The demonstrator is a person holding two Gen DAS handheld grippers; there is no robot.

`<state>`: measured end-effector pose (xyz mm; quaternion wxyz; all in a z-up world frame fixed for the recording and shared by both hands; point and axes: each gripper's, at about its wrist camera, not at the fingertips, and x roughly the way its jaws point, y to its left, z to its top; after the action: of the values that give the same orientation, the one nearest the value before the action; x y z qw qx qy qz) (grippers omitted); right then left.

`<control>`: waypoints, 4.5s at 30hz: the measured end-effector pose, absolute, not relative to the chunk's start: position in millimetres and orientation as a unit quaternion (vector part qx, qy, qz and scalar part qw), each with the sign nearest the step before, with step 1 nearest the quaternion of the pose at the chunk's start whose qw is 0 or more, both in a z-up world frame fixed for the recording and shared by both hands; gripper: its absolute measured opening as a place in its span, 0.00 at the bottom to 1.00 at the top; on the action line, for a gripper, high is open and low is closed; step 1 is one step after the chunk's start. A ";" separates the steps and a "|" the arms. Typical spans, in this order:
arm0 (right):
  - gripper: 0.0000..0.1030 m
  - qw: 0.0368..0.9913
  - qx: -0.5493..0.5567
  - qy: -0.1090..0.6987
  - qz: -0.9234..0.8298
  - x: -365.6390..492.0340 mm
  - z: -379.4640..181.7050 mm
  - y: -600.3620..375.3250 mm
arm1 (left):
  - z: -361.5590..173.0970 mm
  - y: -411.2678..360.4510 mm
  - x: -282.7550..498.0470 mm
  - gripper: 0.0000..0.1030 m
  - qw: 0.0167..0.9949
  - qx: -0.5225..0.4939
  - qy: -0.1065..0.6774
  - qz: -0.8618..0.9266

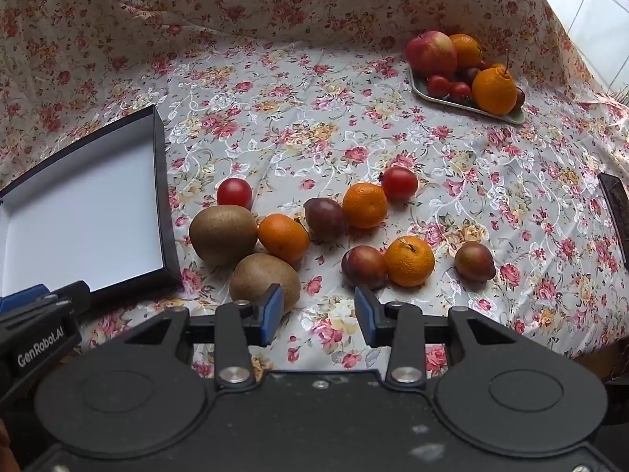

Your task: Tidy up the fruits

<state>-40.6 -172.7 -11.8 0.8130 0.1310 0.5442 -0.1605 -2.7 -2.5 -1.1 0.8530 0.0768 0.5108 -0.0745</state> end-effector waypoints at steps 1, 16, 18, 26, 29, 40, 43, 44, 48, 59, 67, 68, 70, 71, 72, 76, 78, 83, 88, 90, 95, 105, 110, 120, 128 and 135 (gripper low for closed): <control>0.39 0.813 0.131 0.544 -0.161 -41.2 -10.7 -166.6 | -1.3 -3.3 -3.2 0.42 0.853 0.077 0.511 -0.074; 0.39 0.801 0.137 0.557 -0.171 -40.2 -10.2 -164.4 | -4.5 -15.8 -6.2 0.42 0.849 0.089 0.513 -0.089; 0.40 0.798 0.141 0.562 -0.166 -39.7 -10.7 -165.3 | -4.9 -17.0 -5.9 0.42 0.849 0.089 0.513 -0.089; 0.40 0.778 0.163 0.589 -0.142 -37.2 -18.0 -167.6 | -6.9 -19.2 -0.3 0.42 0.846 0.079 0.519 -0.089; 0.40 0.775 0.159 0.594 -0.142 -36.8 -17.5 -169.1 | -9.5 -21.1 2.5 0.42 0.844 0.077 0.523 -0.089; 0.40 0.769 0.165 0.600 -0.144 -31.5 -19.0 -179.3 | -17.4 -31.7 7.7 0.42 0.840 0.086 0.528 -0.091; 0.40 0.767 0.164 0.603 -0.146 -30.1 -21.2 -182.0 | -19.6 -34.3 9.0 0.42 0.838 0.088 0.531 -0.092; 0.40 0.766 0.165 0.605 -0.145 -30.0 -22.0 -183.2 | -20.2 -34.8 9.6 0.42 0.837 0.088 0.533 -0.092; 0.40 0.764 0.174 0.605 -0.143 -30.2 -22.3 -185.9 | -22.1 -37.1 9.0 0.42 0.833 0.091 0.538 -0.095; 0.40 0.773 0.147 0.600 -0.144 -33.3 -18.3 -180.5 | -18.1 -38.6 5.7 0.42 0.834 0.088 0.537 -0.096; 0.40 0.784 0.154 0.582 -0.151 -42.7 -12.4 -190.9 | -10.4 -47.7 -2.9 0.42 0.843 0.097 0.519 -0.103; 0.40 0.784 0.157 0.580 -0.154 -44.4 -11.8 -193.8 | -9.6 -49.5 -4.2 0.42 0.844 0.099 0.517 -0.105; 0.40 0.786 0.166 0.574 -0.162 -48.4 -10.6 -200.5 | -8.1 -55.5 -7.3 0.42 0.845 0.105 0.513 -0.111; 0.40 0.787 0.169 0.570 -0.166 -51.2 -10.1 -204.1 | -7.9 -57.8 -8.0 0.42 0.845 0.105 0.512 -0.113; 0.40 0.787 0.172 0.567 -0.171 -54.0 -9.9 -208.0 | -7.8 -59.8 -8.4 0.42 0.844 0.104 0.513 -0.116; 0.40 0.783 0.177 0.564 -0.195 -67.2 -13.3 -224.6 | -9.3 -67.4 -8.9 0.42 0.835 0.089 0.526 -0.132; 0.40 0.779 0.187 0.562 -0.206 -75.1 -17.3 -234.5 | -11.6 -72.1 -8.9 0.42 0.830 0.085 0.535 -0.135; 0.40 0.775 0.215 0.541 -0.244 -99.6 -25.5 -263.1 | -19.5 -89.0 -10.1 0.42 0.814 0.101 0.556 -0.137; 0.40 0.785 0.222 0.502 -0.286 -117.5 -25.4 -281.7 | -23.2 -102.5 -7.1 0.42 0.788 0.094 0.588 -0.155; 0.40 0.791 0.203 0.492 -0.302 -117.2 -22.7 -284.0 | -20.1 -108.3 -5.7 0.42 0.787 0.094 0.588 -0.160; 0.40 0.804 0.184 0.482 -0.294 -109.9 -13.0 -292.4 | -15.5 -123.6 1.6 0.42 0.791 0.114 0.580 -0.161; 0.40 0.788 0.259 0.503 -0.244 -71.6 -18.8 -318.8 | -29.2 -136.0 26.6 0.42 0.757 0.103 0.622 -0.170; 0.40 0.774 0.271 0.524 -0.231 -59.3 -34.6 -329.6 | -34.9 -131.6 29.5 0.42 0.755 0.092 0.625 -0.178; 0.40 0.767 0.266 0.543 -0.213 -52.6 -54.6 -319.5 | -42.9 -126.9 34.2 0.42 0.759 0.084 0.619 -0.181; 0.40 0.759 0.255 0.561 -0.212 -45.5 -68.3 -312.2 | -45.9 -131.8 31.9 0.44 0.768 0.100 0.608 -0.175; 0.40 0.746 0.257 0.569 -0.233 -44.8 -82.0 -317.8 | -47.5 -132.8 32.6 0.49 0.769 0.096 0.608 -0.173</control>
<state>-44.8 -317.8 -82.0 0.7459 0.2566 0.5687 -0.2333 32.6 -132.8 -47.5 0.7689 0.0956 0.6080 -0.1732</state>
